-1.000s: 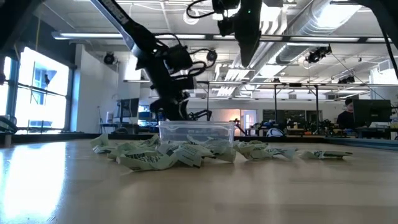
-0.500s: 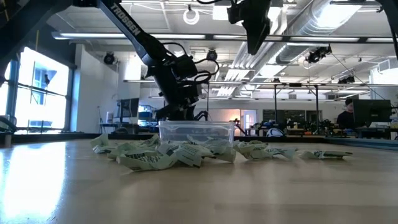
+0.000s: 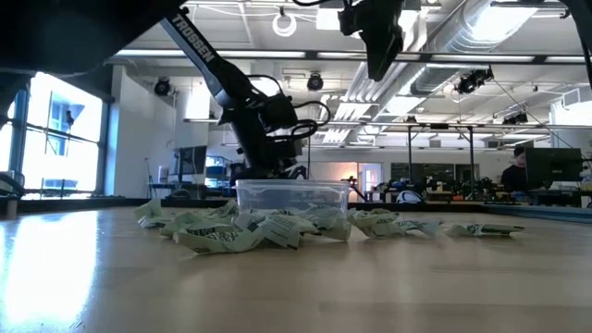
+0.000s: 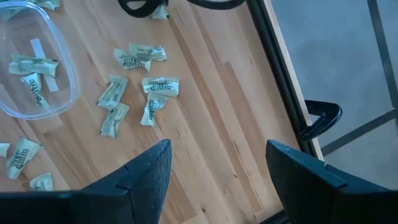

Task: Pick and place Stevia / Truvia into bins
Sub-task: Put the stevia packet into the transparent container

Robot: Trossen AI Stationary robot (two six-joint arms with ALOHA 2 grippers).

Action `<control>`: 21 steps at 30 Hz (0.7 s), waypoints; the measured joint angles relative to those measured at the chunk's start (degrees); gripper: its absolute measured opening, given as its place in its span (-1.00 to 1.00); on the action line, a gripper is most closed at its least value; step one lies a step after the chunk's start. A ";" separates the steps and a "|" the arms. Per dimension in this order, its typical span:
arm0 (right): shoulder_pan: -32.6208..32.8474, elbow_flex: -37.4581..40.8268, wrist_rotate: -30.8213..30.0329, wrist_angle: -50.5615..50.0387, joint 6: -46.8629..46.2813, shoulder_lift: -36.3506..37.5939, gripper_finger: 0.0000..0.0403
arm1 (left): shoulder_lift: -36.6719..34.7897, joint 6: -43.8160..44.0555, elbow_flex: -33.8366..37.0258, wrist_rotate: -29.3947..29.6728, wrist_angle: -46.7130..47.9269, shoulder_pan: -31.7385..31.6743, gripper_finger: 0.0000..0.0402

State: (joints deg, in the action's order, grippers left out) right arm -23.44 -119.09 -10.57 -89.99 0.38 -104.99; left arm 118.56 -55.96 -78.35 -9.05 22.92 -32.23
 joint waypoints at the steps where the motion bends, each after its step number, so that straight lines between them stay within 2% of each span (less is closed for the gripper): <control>1: 0.00 0.00 0.00 0.05 0.03 0.00 0.25 | 0.00 0.84 0.00 0.17 0.36 0.00 -0.44; 7: -0.02 0.00 0.71 0.06 2.50 0.00 0.25 | -0.81 7.57 0.03 3.52 2.90 0.13 -0.89; 12: 0.00 0.00 5.04 0.00 5.45 0.41 0.25 | -2.86 18.07 -3.22 4.15 15.29 1.45 -0.82; 16: 0.31 1.10 4.75 0.19 5.95 1.73 0.25 | -8.33 23.62 -6.33 2.24 18.44 5.72 -0.86; 19: 0.26 7.85 5.92 0.26 5.58 5.89 0.25 | -12.35 27.21 -6.44 -3.53 17.51 8.48 -0.89; 21: 0.79 15.43 6.71 2.10 4.37 10.73 0.25 | -14.38 30.23 -6.43 -7.08 16.73 9.98 -0.89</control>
State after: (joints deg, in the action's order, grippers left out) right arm -22.65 -103.66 -3.85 -87.89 4.75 -94.26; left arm 104.18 -25.73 -84.78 -16.13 39.65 -22.25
